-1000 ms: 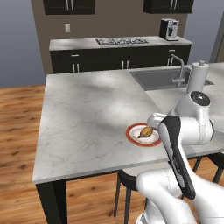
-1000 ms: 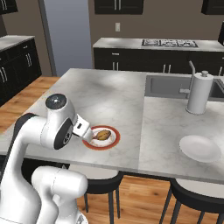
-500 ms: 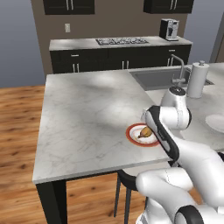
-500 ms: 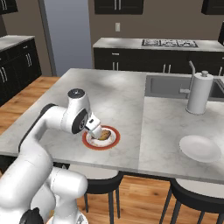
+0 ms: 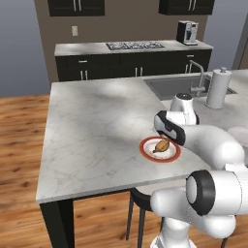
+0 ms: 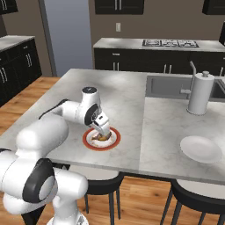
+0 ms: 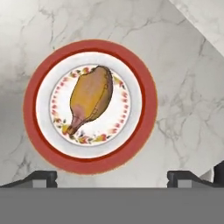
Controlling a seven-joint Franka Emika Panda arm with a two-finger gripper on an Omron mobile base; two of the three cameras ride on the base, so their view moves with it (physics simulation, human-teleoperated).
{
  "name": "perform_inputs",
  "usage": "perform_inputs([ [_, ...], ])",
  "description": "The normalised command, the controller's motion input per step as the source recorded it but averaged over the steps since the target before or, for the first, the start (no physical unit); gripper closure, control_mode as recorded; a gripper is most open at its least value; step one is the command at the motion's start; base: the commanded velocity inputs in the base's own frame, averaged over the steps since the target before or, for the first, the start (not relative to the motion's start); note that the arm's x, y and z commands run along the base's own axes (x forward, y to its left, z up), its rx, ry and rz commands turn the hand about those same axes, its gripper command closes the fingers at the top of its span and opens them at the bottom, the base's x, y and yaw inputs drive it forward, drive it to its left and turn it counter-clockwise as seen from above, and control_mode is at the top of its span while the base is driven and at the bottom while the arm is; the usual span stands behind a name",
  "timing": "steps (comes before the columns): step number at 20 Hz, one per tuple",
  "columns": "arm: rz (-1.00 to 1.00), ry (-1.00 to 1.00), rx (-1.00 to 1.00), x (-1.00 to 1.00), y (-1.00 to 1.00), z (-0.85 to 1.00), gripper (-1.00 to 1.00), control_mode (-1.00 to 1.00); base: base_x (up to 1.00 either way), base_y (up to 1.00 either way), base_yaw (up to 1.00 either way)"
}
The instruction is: Transport the chicken drumstick and onion to the fridge. Place the chicken drumstick on the rack containing meat and place the onion on the rack containing the vegetable, ensuring meats and vegetables are on different racks.
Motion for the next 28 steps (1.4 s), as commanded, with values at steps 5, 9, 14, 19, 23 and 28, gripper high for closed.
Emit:
perform_inputs([
  [5, -0.06, 0.16, 0.0, 0.24, 0.0, -0.49, -1.0, -1.0, 0.0, 0.0, 0.0],
  [9, -0.04, 0.06, 0.0, 0.35, 0.0, -0.42, -1.0, -1.0, 0.0, 0.0, 0.0],
  [14, -0.02, 0.03, 0.0, 0.4, 0.0, -0.39, -1.0, -1.0, 0.0, 0.0, 0.0],
  [19, -0.01, 0.0, 0.0, 0.41, 0.0, -0.29, -1.0, -1.0, 0.0, 0.0, 0.0],
  [23, -0.02, 0.03, 0.0, 0.18, -0.05, -0.26, -1.0, -1.0, 0.0, 0.0, 0.0],
  [28, -0.07, 0.1, 0.0, 0.0, -0.07, -0.23, -1.0, -1.0, 0.0, 0.0, 0.0],
])
